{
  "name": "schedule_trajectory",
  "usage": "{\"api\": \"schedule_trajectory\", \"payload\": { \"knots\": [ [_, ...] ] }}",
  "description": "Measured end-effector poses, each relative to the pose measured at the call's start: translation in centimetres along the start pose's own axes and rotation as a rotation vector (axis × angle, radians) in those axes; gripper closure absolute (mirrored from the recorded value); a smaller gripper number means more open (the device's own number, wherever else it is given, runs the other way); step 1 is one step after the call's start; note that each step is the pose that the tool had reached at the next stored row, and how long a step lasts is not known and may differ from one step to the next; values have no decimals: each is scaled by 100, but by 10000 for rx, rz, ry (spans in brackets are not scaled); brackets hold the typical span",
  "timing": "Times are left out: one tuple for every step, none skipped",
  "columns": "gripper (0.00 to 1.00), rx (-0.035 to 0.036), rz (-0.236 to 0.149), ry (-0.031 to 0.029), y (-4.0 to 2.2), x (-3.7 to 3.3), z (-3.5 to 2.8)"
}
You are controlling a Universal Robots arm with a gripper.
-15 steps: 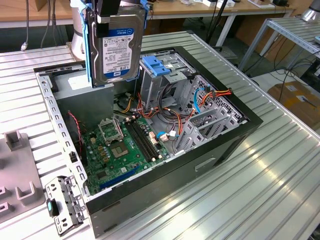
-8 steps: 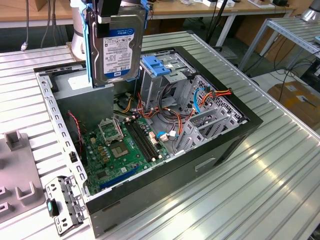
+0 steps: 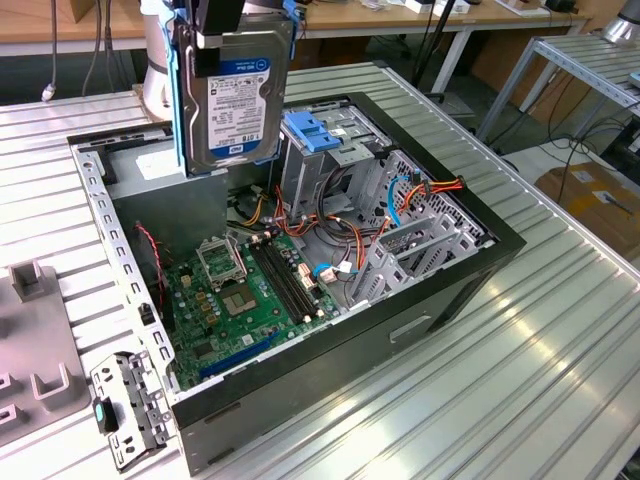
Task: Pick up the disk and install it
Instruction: 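Insert the disk into the insertion slot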
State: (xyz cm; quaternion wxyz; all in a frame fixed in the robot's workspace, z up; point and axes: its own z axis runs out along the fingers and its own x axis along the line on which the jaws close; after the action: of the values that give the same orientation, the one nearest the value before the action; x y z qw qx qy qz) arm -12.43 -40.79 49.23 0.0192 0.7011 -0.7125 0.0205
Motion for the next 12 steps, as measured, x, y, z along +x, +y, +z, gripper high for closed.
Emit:
{"api": "schedule_trajectory", "payload": {
  "knots": [
    [63,0,0,0,0,12,1],
    [63,0,0,0,0,24,1],
    [63,0,0,0,-1,35,2],
    [63,0,0,0,-1,42,2],
    [63,0,1,0,-1,60,3],
    [63,0,1,0,-1,69,4],
    [63,0,1,0,-1,79,4],
    [63,0,0,1,-1,93,5],
    [63,0,1,0,-2,104,6],
    [63,0,1,0,-2,116,7],
    [63,0,1,0,-2,126,7],
    [63,0,0,0,-2,136,8]
  ]
}}
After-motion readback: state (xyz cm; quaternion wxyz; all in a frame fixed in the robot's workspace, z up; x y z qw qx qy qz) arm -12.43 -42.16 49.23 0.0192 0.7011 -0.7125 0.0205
